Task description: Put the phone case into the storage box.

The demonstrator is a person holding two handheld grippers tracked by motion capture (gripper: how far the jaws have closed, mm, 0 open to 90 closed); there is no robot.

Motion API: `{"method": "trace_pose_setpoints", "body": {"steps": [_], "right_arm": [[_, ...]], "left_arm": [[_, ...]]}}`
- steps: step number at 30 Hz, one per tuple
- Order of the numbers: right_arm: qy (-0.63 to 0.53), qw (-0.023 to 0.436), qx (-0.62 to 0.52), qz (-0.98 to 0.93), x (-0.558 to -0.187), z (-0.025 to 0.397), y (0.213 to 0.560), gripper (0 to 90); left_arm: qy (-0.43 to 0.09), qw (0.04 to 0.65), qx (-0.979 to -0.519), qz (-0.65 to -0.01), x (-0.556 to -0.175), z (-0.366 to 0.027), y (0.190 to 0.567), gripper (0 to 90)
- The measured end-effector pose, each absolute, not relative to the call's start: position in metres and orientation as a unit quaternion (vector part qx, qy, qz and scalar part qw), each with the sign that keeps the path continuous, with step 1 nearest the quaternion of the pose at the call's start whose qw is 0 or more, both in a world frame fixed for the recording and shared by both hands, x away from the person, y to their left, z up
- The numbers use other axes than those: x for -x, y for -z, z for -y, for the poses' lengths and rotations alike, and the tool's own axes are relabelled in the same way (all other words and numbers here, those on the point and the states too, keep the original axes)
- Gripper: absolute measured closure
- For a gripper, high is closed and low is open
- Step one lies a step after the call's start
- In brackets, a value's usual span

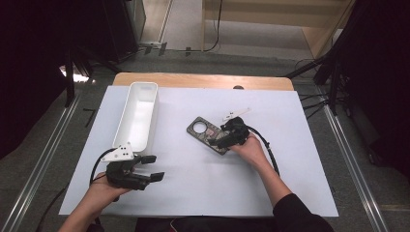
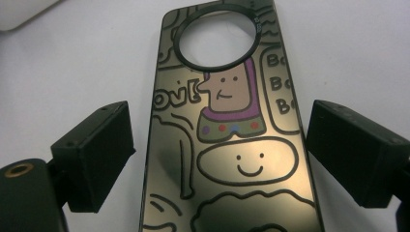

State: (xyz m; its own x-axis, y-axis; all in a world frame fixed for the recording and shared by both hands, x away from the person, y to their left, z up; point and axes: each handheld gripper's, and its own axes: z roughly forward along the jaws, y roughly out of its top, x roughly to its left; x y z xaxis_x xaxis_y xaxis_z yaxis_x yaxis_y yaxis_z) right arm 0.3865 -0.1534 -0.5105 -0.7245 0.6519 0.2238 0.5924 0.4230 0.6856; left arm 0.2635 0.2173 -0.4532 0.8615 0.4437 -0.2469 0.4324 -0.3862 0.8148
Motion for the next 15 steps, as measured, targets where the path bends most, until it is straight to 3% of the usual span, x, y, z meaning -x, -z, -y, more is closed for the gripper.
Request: {"method": "trace_pose_setpoints", "body": {"steps": [15], "right_arm": [[-0.364,0.064,-0.357,-0.858,-0.3825,0.1474,0.5149,8.9]], "left_arm": [[-0.006,0.488,-0.832,-0.263,-0.2635,-0.2173,0.4532,27.6]]}}
